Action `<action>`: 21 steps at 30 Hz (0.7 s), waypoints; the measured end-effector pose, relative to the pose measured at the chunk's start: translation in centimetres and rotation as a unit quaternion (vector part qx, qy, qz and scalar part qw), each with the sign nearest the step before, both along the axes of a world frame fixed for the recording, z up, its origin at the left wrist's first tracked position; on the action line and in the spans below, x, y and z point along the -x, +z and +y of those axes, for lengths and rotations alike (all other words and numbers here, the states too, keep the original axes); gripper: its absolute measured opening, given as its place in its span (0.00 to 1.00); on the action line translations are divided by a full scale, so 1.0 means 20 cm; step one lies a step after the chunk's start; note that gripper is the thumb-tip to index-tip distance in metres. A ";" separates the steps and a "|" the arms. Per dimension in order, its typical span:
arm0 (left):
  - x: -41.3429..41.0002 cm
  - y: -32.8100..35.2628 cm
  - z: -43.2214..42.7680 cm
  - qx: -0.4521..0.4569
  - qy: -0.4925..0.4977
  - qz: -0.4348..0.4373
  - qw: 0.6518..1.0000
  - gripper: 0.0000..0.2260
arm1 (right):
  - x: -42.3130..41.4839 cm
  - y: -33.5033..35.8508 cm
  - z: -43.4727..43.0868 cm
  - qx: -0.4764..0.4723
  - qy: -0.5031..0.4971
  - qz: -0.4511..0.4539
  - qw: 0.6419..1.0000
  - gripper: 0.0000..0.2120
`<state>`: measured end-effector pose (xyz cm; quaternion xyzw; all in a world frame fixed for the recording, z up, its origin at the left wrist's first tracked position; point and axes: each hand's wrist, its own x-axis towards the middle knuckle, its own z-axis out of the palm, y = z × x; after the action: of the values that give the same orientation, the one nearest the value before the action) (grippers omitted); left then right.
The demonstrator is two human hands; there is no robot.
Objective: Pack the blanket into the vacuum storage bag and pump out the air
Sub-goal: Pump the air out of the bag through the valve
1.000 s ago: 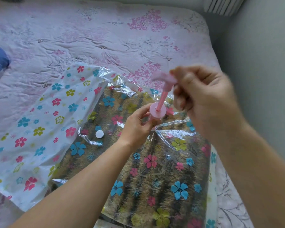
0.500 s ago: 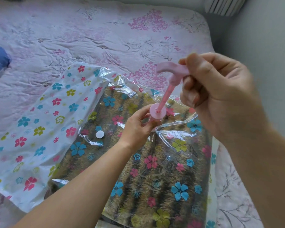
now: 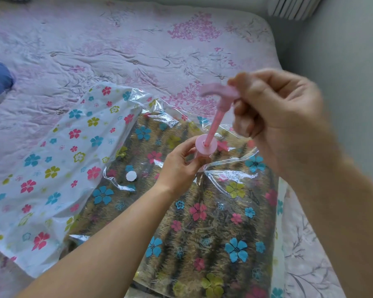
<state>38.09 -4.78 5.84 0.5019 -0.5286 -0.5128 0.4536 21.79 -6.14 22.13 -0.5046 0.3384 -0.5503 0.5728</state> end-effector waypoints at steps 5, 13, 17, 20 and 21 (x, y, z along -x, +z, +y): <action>0.01 0.00 0.01 0.005 0.008 0.009 1.000 0.18 | -0.03 -0.18 0.02 -0.061 -0.018 0.041 0.997 0.08; 0.00 0.00 0.01 0.006 0.006 0.022 1.000 0.16 | -0.05 -0.22 0.02 -0.098 -0.024 0.134 0.986 0.09; 0.00 -0.01 0.01 0.004 0.003 -0.001 1.000 0.17 | 0.01 0.04 0.01 0.008 -0.002 0.002 1.000 0.08; 0.01 0.00 0.00 0.006 0.000 -0.008 1.000 0.18 | 0.00 -0.03 0.00 -0.016 -0.012 -0.004 1.000 0.08; 0.01 0.00 0.00 0.008 0.003 -0.005 1.000 0.18 | -0.03 -0.10 0.00 -0.039 -0.025 0.039 0.998 0.08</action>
<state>37.94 -4.72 5.76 0.5019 -0.5338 -0.5047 0.4565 22.32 -6.15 20.09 -0.4944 0.3943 -0.5307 0.5644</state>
